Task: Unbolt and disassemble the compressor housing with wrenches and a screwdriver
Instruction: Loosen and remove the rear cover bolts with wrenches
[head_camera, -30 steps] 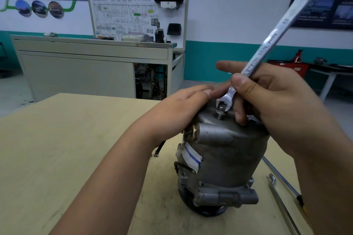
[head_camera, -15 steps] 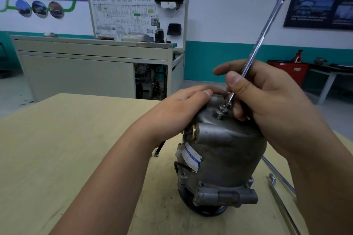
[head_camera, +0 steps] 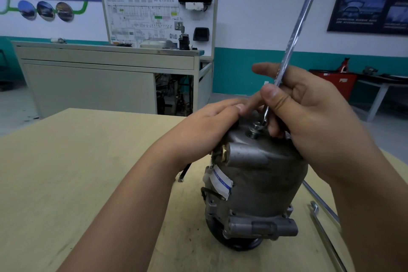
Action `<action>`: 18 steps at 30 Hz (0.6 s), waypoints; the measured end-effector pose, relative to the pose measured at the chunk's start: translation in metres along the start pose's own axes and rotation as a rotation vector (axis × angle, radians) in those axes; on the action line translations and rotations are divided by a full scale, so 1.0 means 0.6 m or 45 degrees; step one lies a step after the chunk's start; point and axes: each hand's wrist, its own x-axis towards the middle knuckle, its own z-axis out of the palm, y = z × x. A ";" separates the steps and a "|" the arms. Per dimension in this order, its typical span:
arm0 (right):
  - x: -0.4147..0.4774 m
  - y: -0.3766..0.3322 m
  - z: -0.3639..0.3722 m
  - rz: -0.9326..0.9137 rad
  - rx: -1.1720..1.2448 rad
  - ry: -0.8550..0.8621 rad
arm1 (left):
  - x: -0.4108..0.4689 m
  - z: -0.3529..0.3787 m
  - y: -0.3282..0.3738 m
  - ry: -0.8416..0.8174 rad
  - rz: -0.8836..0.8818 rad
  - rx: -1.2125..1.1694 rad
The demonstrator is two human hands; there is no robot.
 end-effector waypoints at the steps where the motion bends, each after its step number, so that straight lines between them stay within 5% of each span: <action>1: 0.001 0.001 0.001 -0.004 -0.038 0.013 | 0.000 0.000 0.001 -0.002 0.002 -0.003; 18: 0.000 -0.003 0.007 -0.109 -0.027 0.090 | 0.001 0.000 0.001 0.006 -0.054 -0.047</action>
